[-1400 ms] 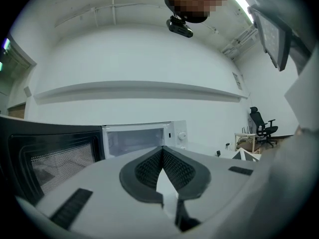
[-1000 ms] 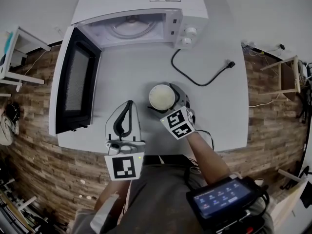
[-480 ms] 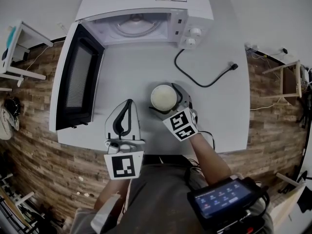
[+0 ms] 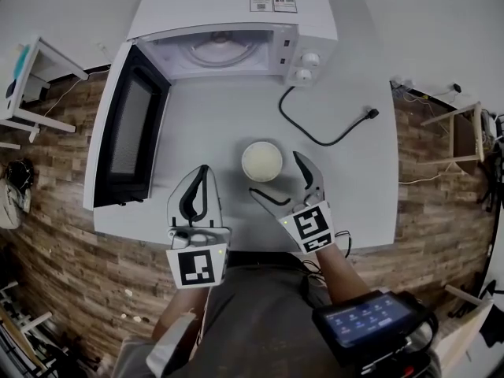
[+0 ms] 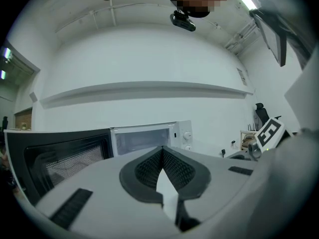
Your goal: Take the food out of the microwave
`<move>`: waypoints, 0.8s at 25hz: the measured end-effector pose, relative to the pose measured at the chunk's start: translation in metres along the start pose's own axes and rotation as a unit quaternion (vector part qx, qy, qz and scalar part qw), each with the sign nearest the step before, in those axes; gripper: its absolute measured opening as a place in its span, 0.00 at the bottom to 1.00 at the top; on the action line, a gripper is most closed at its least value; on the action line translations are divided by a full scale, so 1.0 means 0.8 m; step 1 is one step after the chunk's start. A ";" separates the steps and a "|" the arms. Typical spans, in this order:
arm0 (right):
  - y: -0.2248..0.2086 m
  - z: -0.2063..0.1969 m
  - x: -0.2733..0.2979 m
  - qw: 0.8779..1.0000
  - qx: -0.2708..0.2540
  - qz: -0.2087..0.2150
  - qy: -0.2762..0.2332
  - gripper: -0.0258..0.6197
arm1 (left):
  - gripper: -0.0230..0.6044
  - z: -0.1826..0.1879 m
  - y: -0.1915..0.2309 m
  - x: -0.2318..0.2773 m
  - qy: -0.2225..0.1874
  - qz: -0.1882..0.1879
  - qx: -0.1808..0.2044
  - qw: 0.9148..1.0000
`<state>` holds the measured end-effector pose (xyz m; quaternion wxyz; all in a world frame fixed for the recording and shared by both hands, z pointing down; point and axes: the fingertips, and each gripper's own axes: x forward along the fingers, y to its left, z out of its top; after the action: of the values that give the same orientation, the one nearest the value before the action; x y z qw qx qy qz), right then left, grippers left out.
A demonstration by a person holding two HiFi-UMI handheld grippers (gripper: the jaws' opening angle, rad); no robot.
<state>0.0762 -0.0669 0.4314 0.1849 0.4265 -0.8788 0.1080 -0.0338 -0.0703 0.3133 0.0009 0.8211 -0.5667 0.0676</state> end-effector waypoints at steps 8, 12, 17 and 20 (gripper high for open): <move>-0.006 0.092 -0.057 0.987 0.102 0.040 -0.113 0.63 | 0.05 0.026 -0.011 -0.006 -0.023 -0.004 -0.016 1.000; -0.009 0.131 -0.076 0.977 0.136 0.040 -0.162 0.20 | 0.05 0.037 -0.015 -0.010 -0.034 -0.007 -0.024 0.999; -0.015 0.170 -0.089 0.976 0.108 -0.006 -0.190 0.05 | 0.05 0.051 -0.015 -0.014 -0.046 -0.013 -0.036 0.998; -0.016 0.192 -0.092 0.977 0.065 -0.039 -0.200 0.05 | 0.05 0.056 -0.012 -0.015 -0.049 -0.017 -0.062 0.997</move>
<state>0.0927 -0.0757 0.2617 -0.0184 0.4845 -0.8718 0.0704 -0.0241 -0.0595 0.2686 0.0255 0.8311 -0.5555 -0.0080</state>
